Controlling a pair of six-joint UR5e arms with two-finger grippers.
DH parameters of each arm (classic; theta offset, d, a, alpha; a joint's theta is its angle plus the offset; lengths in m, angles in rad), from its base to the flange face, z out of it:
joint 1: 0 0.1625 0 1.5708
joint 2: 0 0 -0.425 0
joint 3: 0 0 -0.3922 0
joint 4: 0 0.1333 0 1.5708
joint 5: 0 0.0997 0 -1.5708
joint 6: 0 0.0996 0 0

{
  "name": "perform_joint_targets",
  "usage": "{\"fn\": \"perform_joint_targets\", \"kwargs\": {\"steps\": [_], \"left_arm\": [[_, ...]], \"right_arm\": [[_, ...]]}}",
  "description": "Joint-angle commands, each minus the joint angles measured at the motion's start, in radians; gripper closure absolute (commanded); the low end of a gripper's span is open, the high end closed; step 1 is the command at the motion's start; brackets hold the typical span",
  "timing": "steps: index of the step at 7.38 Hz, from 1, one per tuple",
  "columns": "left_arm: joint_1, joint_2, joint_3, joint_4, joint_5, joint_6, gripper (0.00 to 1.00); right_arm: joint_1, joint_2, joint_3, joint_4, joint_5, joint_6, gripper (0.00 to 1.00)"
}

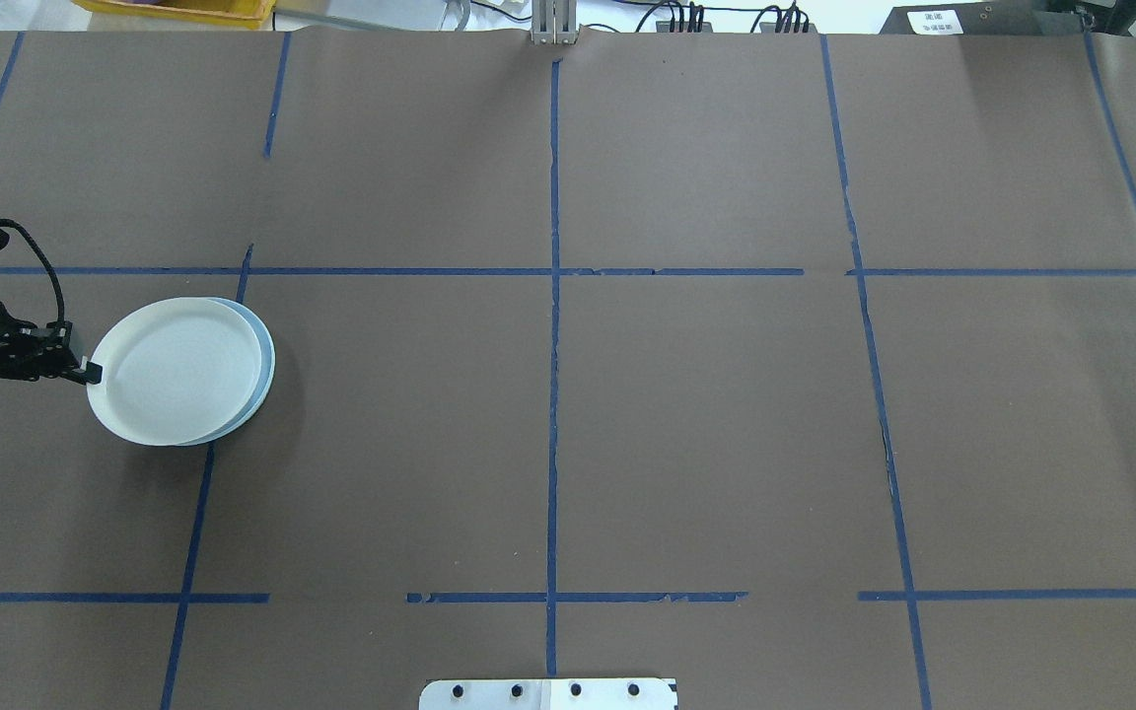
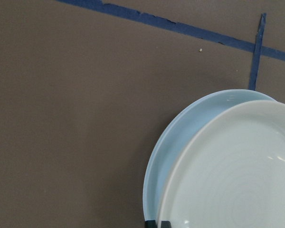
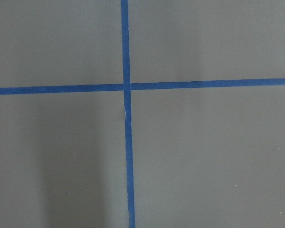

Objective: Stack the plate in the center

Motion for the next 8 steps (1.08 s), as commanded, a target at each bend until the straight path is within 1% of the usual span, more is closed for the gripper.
{"fn": "perform_joint_targets", "kwargs": {"steps": [1, 2, 3, 4, 5, 6, 7, 8], "left_arm": [[-0.007, 0.003, -0.01, 0.002, -0.002, -0.014, 0.0], [-0.068, 0.011, -0.008, 0.008, -0.004, -0.002, 0.0], [-0.124, 0.014, -0.001, 0.017, -0.005, 0.097, 0.0], [-0.182, 0.04, 0.01, 0.047, -0.008, 0.231, 0.0], [-0.24, 0.046, 0.006, 0.166, -0.007, 0.397, 0.0], [-0.341, 0.044, -0.002, 0.33, 0.001, 0.631, 0.0], [-0.427, 0.044, -0.007, 0.47, 0.008, 0.847, 0.0], [-0.499, 0.044, -0.007, 0.586, 0.01, 1.006, 0.0]], "right_arm": [[0.0, 0.0, 0.0, 0.0, 0.001, -0.001, 0.0], [0.0, 0.0, 0.0, 0.0, 0.001, 0.001, 0.0], [0.0, 0.0, 0.0, 0.0, 0.001, -0.001, 0.0], [0.0, 0.0, 0.0, 0.0, 0.001, 0.001, 0.0], [0.0, 0.0, 0.0, 0.0, 0.001, 0.001, 0.0], [0.0, 0.0, 0.0, 0.0, -0.001, 0.001, 0.0], [0.0, 0.0, 0.0, 0.0, -0.001, 0.001, 0.0], [0.0, 0.0, 0.0, 0.0, 0.001, 0.001, 0.0]]}}
